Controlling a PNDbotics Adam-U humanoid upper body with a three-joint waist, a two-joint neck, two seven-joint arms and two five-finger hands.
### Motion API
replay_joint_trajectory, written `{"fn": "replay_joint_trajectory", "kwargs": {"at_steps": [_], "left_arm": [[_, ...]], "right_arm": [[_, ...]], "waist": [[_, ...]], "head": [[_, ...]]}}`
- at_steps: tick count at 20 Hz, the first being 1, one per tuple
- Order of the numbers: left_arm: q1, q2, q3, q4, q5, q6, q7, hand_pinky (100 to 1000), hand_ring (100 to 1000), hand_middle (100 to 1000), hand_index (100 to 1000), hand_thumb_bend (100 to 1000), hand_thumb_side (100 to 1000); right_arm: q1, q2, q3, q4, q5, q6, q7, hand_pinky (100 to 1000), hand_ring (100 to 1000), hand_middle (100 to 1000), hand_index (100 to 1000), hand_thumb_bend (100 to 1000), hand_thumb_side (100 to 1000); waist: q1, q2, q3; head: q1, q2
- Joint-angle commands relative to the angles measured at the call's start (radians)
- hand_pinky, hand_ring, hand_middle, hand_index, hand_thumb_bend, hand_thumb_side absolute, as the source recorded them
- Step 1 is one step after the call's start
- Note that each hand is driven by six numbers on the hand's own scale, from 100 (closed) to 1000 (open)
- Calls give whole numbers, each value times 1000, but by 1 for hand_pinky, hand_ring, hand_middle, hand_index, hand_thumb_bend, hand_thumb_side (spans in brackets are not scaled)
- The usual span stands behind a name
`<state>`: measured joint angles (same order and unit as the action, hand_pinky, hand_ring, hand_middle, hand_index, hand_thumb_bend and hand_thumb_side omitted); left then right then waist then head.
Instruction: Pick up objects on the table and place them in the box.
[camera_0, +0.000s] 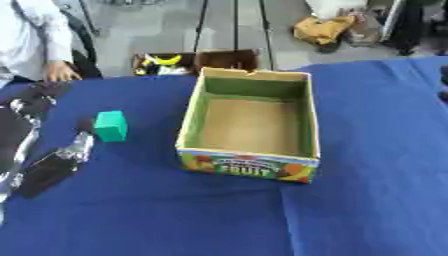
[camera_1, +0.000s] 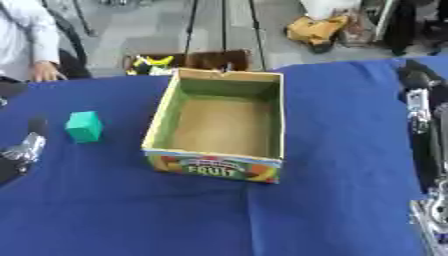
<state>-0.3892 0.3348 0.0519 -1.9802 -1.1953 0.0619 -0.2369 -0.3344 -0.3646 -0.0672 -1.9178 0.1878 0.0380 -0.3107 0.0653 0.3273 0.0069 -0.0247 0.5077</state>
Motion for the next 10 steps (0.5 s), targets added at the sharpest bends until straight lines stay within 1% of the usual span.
{"fn": "replay_joint_trajectory", "kwargs": {"at_steps": [1, 10], "left_arm": [[-9, 16, 1, -20, -1, 0, -5, 670, 781, 829, 952, 201, 1000], [-6, 12, 4, -20, 1, 3, -5, 668, 780, 828, 953, 202, 1000]], "right_arm": [[-13, -18, -3, -22, 5, 1, -1, 864, 901, 823, 915, 100, 1000], [-12, -19, -4, -23, 4, 0, -2, 864, 901, 823, 915, 100, 1000]], "waist": [[-3, -14, 0], [-3, -10, 1]], "head": [[0, -13], [-1, -11]]}}
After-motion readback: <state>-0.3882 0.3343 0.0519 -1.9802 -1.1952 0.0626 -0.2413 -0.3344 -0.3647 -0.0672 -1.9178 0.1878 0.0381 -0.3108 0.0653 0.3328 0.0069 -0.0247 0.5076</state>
